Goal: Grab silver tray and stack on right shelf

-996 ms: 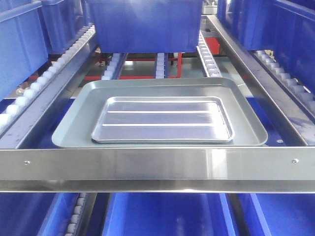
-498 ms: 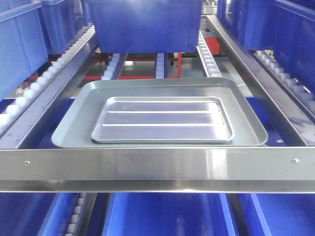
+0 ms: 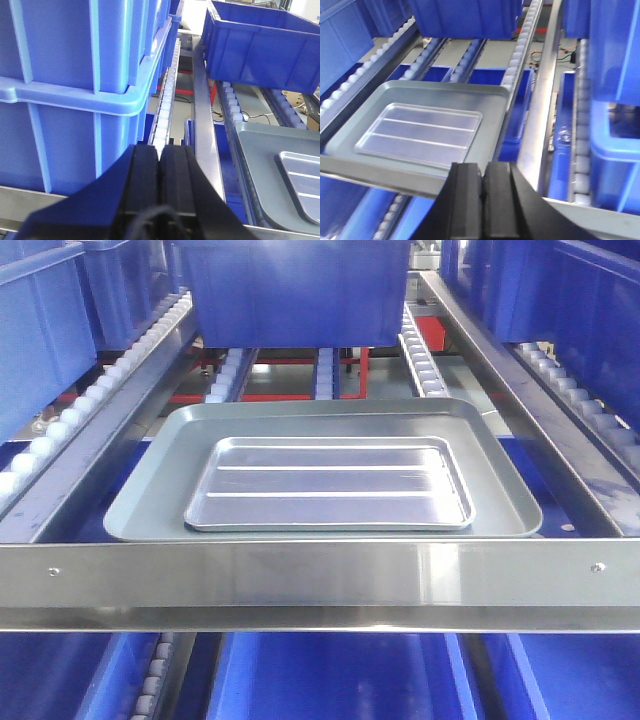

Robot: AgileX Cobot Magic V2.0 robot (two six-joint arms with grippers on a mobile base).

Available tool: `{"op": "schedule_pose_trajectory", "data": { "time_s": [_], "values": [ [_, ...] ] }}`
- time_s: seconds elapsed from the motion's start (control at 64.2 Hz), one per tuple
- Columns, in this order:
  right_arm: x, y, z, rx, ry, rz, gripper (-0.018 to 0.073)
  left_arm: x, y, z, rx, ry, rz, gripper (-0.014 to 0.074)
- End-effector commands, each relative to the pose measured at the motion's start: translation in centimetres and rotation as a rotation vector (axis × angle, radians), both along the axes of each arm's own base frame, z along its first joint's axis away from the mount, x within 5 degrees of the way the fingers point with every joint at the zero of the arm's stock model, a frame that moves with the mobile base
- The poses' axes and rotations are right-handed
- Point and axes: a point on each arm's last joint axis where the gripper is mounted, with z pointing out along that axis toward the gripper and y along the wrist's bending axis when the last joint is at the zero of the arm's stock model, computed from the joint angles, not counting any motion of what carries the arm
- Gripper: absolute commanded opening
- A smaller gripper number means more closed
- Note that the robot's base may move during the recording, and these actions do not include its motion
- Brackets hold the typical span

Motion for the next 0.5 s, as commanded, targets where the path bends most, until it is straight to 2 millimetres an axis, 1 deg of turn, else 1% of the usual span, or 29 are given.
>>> {"op": "schedule_pose_trajectory", "data": {
  "time_s": [0.0,0.078,0.171,0.249,0.374,0.482],
  "values": [
    [0.3,-0.1,1.4,-0.040,-0.147,-0.038,0.0049,0.0,0.1,0.2,-0.005,-0.069,0.005,-0.0101],
    [0.9,-0.1,0.8,-0.087,-0.210,-0.102,0.0049,0.0,0.1,0.2,-0.005,-0.069,0.005,-0.0101],
    [1.7,-0.2,-1.0,-0.093,-0.239,-0.182,0.0049,0.0,0.1,0.2,-0.005,-0.069,0.005,-0.0101],
    [1.9,-0.5,-2.9,-0.089,-0.255,-0.241,0.0049,0.0,0.1,0.2,-0.005,-0.069,0.005,-0.0101],
    [2.0,-0.8,-6.4,-0.094,-0.270,-0.310,0.0049,0.0,0.1,0.2,-0.005,-0.069,0.005,-0.0101],
    [2.1,-0.8,-9.5,-0.079,-0.304,-0.328,0.0049,0.0,0.1,0.2,-0.005,-0.069,0.005,-0.0101]
  ]
}}
